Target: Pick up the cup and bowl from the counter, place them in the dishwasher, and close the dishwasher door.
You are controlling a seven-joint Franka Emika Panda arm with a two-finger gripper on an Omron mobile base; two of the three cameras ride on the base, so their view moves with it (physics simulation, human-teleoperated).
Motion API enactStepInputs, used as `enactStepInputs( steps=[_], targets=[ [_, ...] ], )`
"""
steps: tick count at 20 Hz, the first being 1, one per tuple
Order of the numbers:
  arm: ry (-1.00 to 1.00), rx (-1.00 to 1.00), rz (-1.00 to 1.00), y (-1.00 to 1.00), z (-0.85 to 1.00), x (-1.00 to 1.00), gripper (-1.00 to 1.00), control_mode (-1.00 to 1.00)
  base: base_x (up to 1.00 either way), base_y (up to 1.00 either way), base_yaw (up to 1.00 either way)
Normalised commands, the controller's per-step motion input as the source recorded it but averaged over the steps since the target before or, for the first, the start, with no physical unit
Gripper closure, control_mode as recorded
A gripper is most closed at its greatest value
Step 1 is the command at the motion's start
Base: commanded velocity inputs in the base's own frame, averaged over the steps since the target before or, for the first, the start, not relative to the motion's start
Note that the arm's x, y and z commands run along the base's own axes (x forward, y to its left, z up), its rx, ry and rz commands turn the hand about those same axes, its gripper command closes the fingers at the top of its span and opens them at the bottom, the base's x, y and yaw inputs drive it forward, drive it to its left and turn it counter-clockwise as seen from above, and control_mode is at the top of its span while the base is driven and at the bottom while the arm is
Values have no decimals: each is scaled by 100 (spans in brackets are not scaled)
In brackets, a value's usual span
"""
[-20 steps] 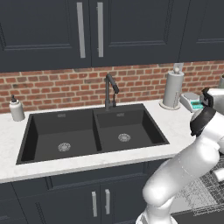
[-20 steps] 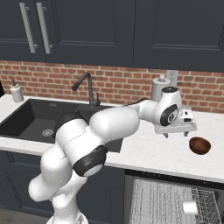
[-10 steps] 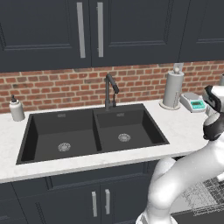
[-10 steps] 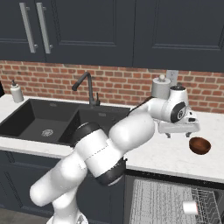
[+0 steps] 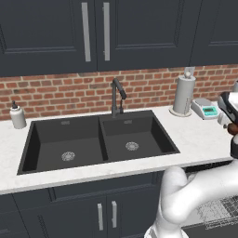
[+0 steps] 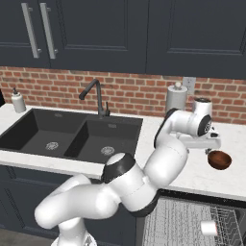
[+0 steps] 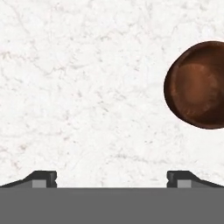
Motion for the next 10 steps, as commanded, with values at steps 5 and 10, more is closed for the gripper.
enactStepInputs(
  steps=[5, 10],
  targets=[
    [2, 1, 0, -3, -48, 7, -100, -100, 0, 0, 0],
    [2, 0, 0, -11, -40, 0, -100, -100, 0, 0, 0]
  ],
)
